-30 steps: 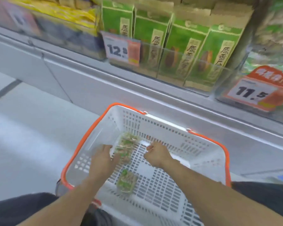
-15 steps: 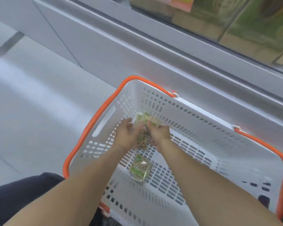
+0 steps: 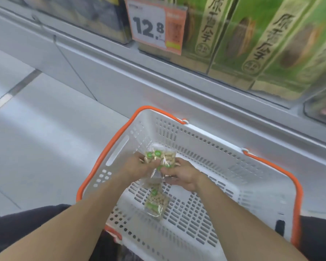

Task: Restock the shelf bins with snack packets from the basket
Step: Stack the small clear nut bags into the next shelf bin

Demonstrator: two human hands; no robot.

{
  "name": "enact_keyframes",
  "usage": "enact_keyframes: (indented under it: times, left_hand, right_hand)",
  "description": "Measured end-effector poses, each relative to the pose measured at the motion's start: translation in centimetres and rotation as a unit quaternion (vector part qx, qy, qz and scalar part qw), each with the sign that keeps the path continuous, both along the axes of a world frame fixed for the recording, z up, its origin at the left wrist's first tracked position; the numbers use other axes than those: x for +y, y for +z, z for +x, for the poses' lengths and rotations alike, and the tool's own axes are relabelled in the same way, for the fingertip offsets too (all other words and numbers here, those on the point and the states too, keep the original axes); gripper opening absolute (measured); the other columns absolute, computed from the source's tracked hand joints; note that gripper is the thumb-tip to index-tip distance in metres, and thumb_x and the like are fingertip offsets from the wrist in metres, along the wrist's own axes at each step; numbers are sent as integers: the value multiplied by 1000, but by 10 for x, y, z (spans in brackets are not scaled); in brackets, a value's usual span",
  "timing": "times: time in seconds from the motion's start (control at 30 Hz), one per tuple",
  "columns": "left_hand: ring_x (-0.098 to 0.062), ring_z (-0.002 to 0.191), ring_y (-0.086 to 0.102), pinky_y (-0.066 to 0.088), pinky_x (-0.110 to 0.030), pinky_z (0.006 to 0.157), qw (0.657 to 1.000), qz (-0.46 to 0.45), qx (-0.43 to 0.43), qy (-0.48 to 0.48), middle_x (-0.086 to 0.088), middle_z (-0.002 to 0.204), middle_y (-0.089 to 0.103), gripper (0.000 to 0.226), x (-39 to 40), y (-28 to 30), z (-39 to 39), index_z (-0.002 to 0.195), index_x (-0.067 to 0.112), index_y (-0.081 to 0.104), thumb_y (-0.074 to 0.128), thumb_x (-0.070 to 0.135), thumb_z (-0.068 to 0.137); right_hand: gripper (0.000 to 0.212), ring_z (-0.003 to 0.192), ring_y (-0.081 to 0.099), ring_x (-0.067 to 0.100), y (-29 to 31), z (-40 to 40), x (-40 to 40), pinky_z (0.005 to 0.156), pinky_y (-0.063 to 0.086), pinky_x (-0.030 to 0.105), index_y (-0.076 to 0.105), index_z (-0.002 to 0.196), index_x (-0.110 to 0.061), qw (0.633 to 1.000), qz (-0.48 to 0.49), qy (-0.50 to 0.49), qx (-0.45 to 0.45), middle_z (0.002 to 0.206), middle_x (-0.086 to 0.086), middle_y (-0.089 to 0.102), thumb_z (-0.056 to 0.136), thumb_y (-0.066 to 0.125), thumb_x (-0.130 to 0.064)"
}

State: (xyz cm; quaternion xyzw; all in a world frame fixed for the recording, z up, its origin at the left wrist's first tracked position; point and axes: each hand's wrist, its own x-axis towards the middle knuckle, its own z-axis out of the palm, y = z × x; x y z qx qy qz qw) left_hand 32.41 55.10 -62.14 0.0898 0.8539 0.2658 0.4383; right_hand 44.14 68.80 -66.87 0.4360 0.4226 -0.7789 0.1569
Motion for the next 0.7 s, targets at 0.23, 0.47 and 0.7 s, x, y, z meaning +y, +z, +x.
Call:
enact_keyframes:
  times: [0.23, 0.47, 0.7]
  left_hand:
    - [-11, 60, 62, 55, -30, 63, 971, -8, 91, -221, -11, 74, 70, 47, 9, 147, -31, 86, 4, 64, 82, 46, 76]
    - [-13, 63, 63, 54, -33, 67, 948, 50, 139, -281, -9, 90, 72, 47, 12, 248, -42, 108, 21, 57, 86, 36, 74]
    - [-12, 87, 68, 56, -42, 83, 908, 178, 223, -306, 4, 99, 70, 60, 25, 288, -26, 103, 40, 52, 76, 73, 59]
  right_hand:
    - [52, 111, 68, 29, 93, -9, 0, 92, 56, 47, 60, 126, -12, 976, 14, 70, 206, 119, 10, 71, 80, 77, 3]
    - [60, 106, 70, 24, 177, -12, -15, 85, 58, 39, 59, 128, -18, 931, 115, 15, 346, 117, 9, 72, 77, 78, 7]
    - [47, 91, 72, 19, 243, 7, -6, 68, 55, 25, 71, 105, -17, 875, 216, -40, 432, 101, 8, 76, 71, 78, 14]
